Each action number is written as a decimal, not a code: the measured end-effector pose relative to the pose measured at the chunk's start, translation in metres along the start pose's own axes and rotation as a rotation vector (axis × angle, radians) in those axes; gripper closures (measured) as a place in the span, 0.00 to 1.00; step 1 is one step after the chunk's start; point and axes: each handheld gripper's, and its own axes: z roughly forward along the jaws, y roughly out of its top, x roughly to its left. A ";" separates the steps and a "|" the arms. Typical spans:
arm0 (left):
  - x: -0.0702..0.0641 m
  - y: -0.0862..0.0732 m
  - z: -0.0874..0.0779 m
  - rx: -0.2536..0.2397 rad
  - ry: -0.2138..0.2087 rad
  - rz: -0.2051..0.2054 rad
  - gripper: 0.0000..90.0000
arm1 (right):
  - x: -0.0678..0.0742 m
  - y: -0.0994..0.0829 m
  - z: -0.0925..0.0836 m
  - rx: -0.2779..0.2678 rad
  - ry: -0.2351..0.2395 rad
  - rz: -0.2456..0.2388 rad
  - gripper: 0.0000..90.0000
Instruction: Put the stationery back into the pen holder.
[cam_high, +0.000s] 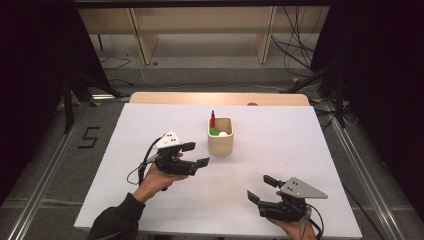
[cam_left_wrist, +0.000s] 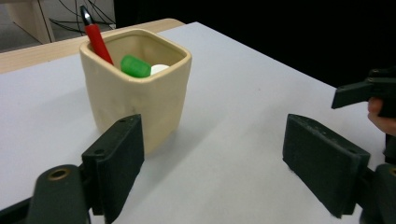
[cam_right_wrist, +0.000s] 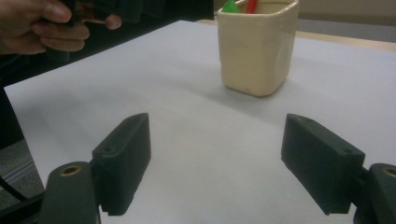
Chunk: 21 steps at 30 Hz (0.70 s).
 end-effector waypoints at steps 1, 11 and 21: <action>0.000 -0.003 -0.004 -0.003 -0.002 0.001 0.23 | 0.000 0.000 0.000 -0.004 0.002 0.007 0.27; -0.011 -0.041 -0.023 0.017 -0.009 0.021 0.21 | -0.001 -0.002 0.002 0.007 0.003 0.020 0.27; -0.021 -0.060 -0.036 0.005 0.001 0.029 0.19 | -0.002 -0.004 0.003 0.016 0.002 0.029 0.26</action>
